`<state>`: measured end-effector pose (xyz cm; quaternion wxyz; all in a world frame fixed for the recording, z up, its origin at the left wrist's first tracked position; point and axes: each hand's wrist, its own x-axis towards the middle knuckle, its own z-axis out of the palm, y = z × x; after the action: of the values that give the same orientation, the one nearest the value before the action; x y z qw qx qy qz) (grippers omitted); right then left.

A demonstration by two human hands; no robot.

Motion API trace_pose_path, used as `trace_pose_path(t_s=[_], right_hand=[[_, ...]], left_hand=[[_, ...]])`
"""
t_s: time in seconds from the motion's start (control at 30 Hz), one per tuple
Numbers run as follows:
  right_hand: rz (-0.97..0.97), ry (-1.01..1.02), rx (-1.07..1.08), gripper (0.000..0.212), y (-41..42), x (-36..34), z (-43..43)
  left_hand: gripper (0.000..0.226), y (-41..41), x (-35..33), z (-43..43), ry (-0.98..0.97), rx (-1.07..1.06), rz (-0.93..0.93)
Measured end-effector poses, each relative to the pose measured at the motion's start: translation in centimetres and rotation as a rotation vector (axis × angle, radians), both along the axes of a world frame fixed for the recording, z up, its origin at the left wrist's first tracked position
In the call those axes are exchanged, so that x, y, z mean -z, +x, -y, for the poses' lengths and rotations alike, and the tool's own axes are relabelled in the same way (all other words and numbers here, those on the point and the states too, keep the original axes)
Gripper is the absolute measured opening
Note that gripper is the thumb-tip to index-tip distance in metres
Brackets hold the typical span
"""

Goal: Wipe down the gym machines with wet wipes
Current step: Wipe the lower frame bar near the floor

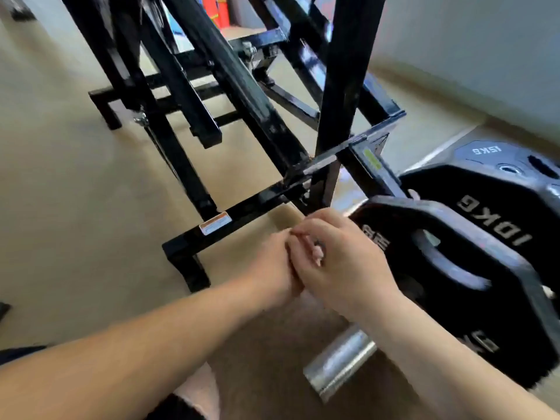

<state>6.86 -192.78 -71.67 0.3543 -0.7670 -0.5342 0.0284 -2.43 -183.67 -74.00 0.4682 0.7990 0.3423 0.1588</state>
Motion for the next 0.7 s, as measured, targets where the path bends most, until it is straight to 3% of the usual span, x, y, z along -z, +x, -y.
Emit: trace_pose_path(t_s=[0.03,0.1,0.23,0.37,0.47,0.6,0.7], right_hand=[[-0.058,-0.139,-0.009,0.023,-1.3,1.0,-1.1],[-0.216,-0.332,-0.007,0.028,-3.2,2.5,-3.8],[-0.397,-0.51,0.034,0.02,-5.8,5.5,-9.4],[-0.364,-0.719,-0.013,0.025,-7.2,7.8,-13.0],[-0.326,-0.79,-0.005,0.031,-8.4,8.3,-15.3],[-0.196,-0.952,-0.126,0.031,-9.3,7.5,-17.7],[-0.092,-1.023,-0.215,0.033,-9.1,7.5,-19.0]], left_hand=[[0.015,-2.2,0.8,-1.9,-0.01,0.063,-0.061],[0.007,-6.8,3.0,-6.3,-0.027,-0.048,-0.241],[0.016,-12.9,7.4,-16.3,0.079,-0.241,-0.358],[0.016,-14.0,11.3,-23.2,0.28,-0.229,-0.274],[0.019,-14.4,15.6,-24.1,0.269,-0.053,-0.391],[0.018,-16.4,19.2,-23.4,0.246,0.043,-0.3],[0.014,-17.4,19.9,-24.2,0.441,0.109,-0.239]])
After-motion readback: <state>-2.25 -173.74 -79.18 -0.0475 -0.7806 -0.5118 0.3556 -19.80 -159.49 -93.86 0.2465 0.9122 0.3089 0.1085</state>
